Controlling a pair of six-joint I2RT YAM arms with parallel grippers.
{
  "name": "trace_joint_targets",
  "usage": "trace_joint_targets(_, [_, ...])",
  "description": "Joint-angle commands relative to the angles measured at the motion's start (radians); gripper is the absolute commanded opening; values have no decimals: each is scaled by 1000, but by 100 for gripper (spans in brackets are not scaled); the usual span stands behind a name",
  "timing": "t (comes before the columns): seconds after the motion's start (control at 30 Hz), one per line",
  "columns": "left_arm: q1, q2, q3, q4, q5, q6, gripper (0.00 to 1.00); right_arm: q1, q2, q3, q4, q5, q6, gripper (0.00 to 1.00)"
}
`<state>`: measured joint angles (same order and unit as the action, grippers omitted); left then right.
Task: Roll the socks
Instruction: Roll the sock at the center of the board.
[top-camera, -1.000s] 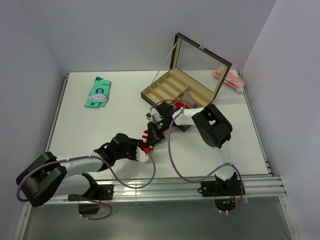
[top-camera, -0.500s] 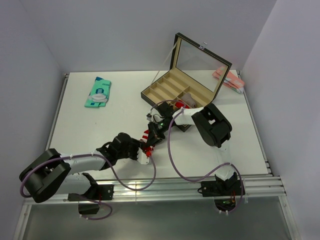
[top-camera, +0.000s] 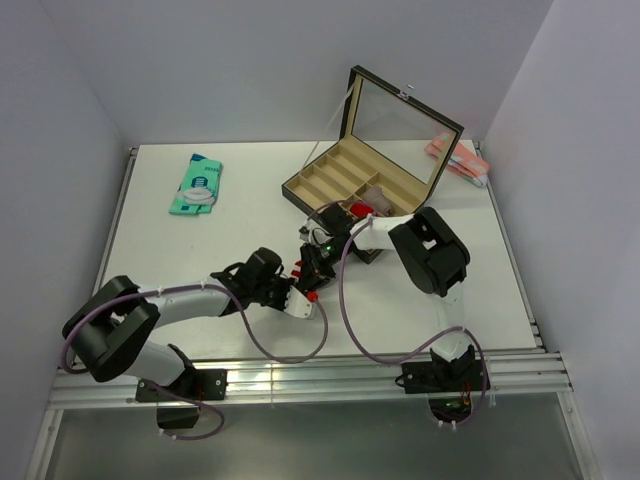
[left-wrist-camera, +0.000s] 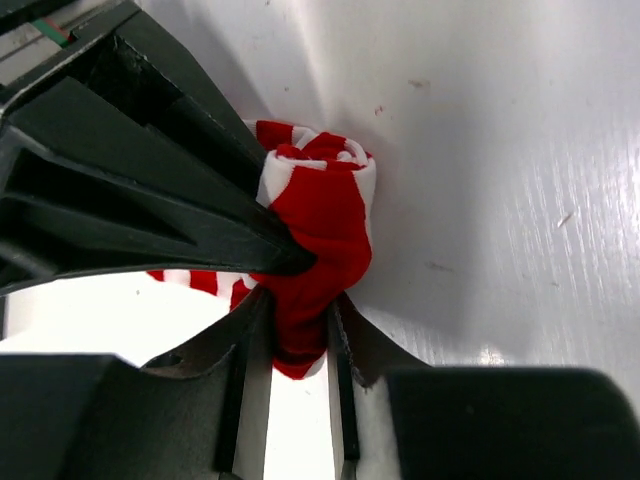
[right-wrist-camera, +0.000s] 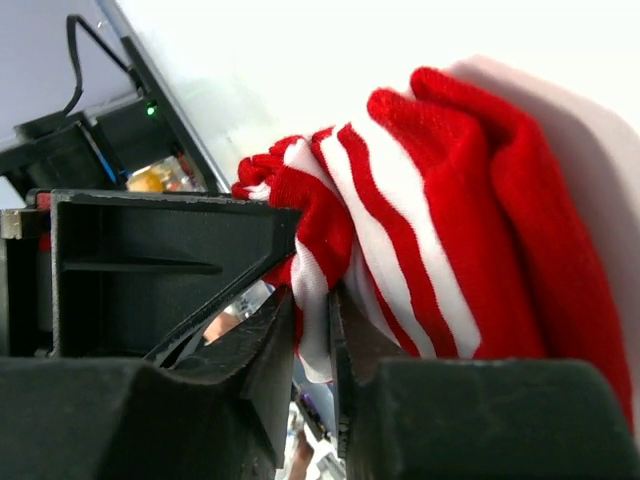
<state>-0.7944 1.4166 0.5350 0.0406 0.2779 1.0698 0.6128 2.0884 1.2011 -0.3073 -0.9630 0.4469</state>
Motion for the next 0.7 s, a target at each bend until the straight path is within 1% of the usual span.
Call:
trace_joint_targets(0.0, [-9, 67, 63, -234, 83, -56, 11, 7, -31, -64, 10, 230, -24, 25])
trace_joint_targets(0.03, [-9, 71, 75, -248, 87, -62, 9, 7, -43, -69, 13, 245, -22, 27])
trace_joint_targets(0.07, [-9, 70, 77, -261, 83, -71, 4, 7, -59, -84, 16, 289, -19, 29])
trace_joint_targets(0.1, [-9, 71, 82, -274, 75, -86, 1, 7, -94, -93, 19, 315, -11, 30])
trace_joint_targets(0.13, [-9, 79, 94, -286, 60, -96, 1, 7, -115, -103, 31, 335, -2, 34])
trace_joint_targets(0.23, [-8, 79, 99, -369, 31, -122, 0, 8, -203, -149, 53, 435, 24, 40])
trace_joint_targets(0.3, [-2, 53, 80, -395, 21, -142, 0, 7, -266, -185, 66, 496, 35, 41])
trace_joint_targets(0.47, [9, -68, 48, -462, -26, -186, 0, 5, -369, -251, 80, 595, 68, 42])
trace_joint_targets(0.5, [29, -85, 55, -529, -8, -170, 0, 4, -407, -264, 86, 609, 76, 42])
trace_joint_targets(0.57, [41, -113, 89, -596, 10, -168, 0, 1, -445, -297, 109, 624, 88, 44])
trace_joint_targets(0.67, [50, -81, 149, -712, 61, -146, 0, -2, -513, -327, 114, 676, 102, 44])
